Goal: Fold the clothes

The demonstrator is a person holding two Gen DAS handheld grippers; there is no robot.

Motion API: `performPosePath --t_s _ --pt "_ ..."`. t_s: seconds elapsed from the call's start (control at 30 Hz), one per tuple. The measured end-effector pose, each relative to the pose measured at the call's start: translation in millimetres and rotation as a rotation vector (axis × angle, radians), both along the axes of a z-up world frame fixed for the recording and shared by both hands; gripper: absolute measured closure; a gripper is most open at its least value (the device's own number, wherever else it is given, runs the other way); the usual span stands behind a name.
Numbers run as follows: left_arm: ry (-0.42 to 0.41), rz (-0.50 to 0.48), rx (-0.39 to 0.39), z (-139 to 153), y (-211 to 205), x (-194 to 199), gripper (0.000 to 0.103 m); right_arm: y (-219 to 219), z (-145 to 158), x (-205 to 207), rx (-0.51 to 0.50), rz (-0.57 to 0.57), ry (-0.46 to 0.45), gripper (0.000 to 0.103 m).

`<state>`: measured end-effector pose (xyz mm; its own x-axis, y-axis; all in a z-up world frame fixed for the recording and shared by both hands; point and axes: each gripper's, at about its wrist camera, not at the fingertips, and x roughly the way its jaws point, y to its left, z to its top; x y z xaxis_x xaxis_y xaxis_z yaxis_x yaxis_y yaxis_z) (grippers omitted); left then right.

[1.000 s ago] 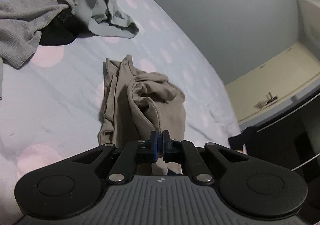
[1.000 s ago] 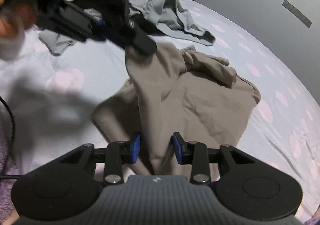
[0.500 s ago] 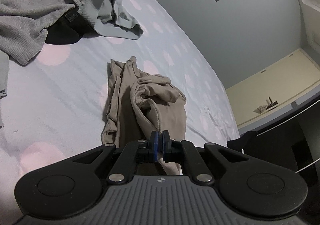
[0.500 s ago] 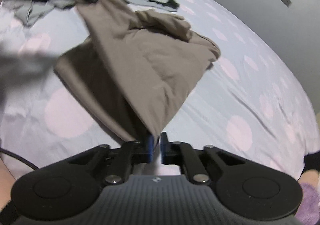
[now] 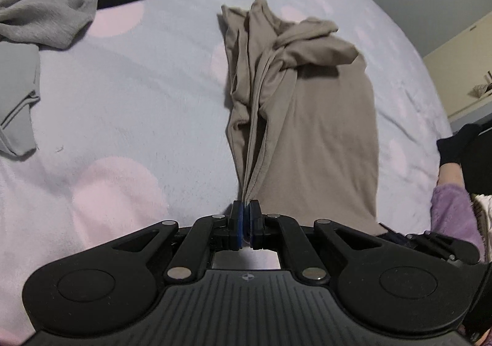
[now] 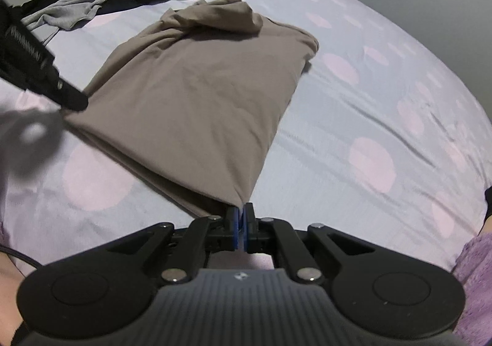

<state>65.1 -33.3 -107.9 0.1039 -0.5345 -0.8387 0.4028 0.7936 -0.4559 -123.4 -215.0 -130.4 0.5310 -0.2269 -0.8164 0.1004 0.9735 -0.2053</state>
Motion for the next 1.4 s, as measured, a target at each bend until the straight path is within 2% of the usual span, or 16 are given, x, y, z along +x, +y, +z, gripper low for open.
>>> performPosePath --t_s 0.17,0.23,0.27,0.3,0.37,0.47,0.57,0.63,0.7,0.93,1.07,1.17,1.27,1.37,1.4 --pt "0.009 0.022 -0.025 1.9 7.6 0.0 0.099 -2.1 2.3 -1.5 0.012 0.011 -0.006 0.099" --pt "-0.023 0.045 -0.029 8.4 12.0 -2.1 0.085 -3.2 7.6 -4.5 0.030 0.024 -0.016 0.095" --pt "-0.041 0.058 -0.035 12.4 13.3 -2.8 0.080 -3.2 11.0 -6.9 0.038 0.029 -0.019 0.089" --pt "-0.061 0.071 -0.044 17.0 14.8 -3.5 0.071 -3.3 14.3 -9.3 0.046 0.034 -0.022 0.085" --pt "-0.104 0.098 -0.072 27.5 18.5 -4.7 0.065 -3.4 21.0 -14.2 0.062 0.044 -0.029 0.072" --pt "-0.172 0.112 -0.099 41.6 17.4 -4.5 0.063 -4.8 33.3 -20.7 0.070 0.055 -0.055 0.072" --pt "-0.255 0.078 -0.087 51.4 2.2 -3.8 0.061 -12.9 41.6 -18.9 0.072 0.036 -0.094 0.072" --pt "-0.323 0.045 -0.071 55.7 -12.6 -4.1 0.050 -20.8 44.4 -12.9 0.085 0.013 -0.117 0.072" --pt "-0.392 0.007 -0.055 59.0 -27.4 -4.3 0.044 -29.9 44.9 -3.8 0.102 -0.013 -0.135 0.072" --pt "-0.590 -0.169 0.013 52.6 -83.4 4.3 0.038 -57.0 38.6 20.7 0.151 -0.077 -0.159 0.071" --pt "-0.615 -0.223 0.030 34.5 -104.3 19.0 0.037 -64.6 30.1 26.3 0.155 -0.096 -0.146 0.069" --pt "-0.637 -0.241 0.047 22.2 -114.9 27.8 0.037 -70.4 23.8 30.6 0.158 -0.111 -0.135 0.068" --pt "-0.698 -0.237 0.070 15.1 -122.6 33.2 0.037 -76.1 17.5 34.8 0.161 -0.126 -0.125 0.068" --pt "-0.769 -0.208 0.081 13.6 -124.4 37.0 0.037 -78.0 13.7 39.8 0.161 -0.134 -0.119 0.068" --pt "-0.764 -0.195 0.070 13.2 -122.1 39.8 0.037 -77.7 13.5 40.7 0.157 -0.133 -0.118 0.068"
